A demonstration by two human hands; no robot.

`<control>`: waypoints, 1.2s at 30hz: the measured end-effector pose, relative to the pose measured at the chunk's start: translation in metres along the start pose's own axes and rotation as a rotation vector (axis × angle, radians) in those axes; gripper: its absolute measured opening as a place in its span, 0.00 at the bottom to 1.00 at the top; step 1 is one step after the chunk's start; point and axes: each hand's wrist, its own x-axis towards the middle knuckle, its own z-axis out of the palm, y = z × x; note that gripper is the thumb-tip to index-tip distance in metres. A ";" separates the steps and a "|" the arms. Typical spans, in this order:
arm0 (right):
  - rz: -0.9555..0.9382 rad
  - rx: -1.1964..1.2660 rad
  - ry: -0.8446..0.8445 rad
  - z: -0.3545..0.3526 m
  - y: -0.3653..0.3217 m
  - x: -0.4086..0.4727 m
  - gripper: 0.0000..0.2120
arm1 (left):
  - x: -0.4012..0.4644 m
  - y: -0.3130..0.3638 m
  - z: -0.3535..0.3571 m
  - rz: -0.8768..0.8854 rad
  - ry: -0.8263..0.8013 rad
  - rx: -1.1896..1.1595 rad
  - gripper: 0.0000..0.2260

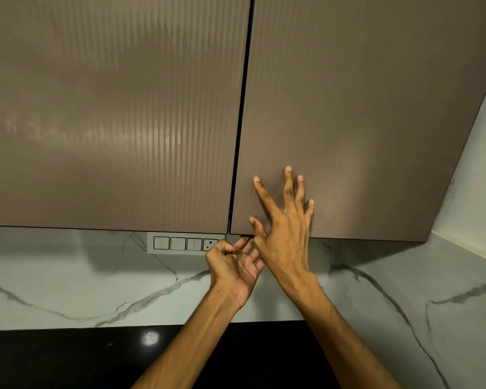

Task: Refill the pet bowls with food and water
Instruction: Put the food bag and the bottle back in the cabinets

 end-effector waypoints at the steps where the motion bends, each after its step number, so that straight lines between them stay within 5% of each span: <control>1: -0.004 0.002 0.009 0.000 0.000 -0.001 0.44 | 0.000 0.000 0.000 -0.001 -0.002 0.000 0.16; 7: -0.022 0.035 0.019 0.000 0.003 -0.001 0.42 | 0.007 0.004 -0.009 0.013 0.038 0.044 0.04; 18: -0.045 0.283 0.160 0.001 -0.017 -0.014 0.28 | -0.006 0.060 -0.024 0.289 0.144 0.060 0.01; 36: -0.126 0.281 0.151 -0.021 -0.073 -0.030 0.33 | -0.081 0.077 -0.022 0.167 0.120 0.188 0.01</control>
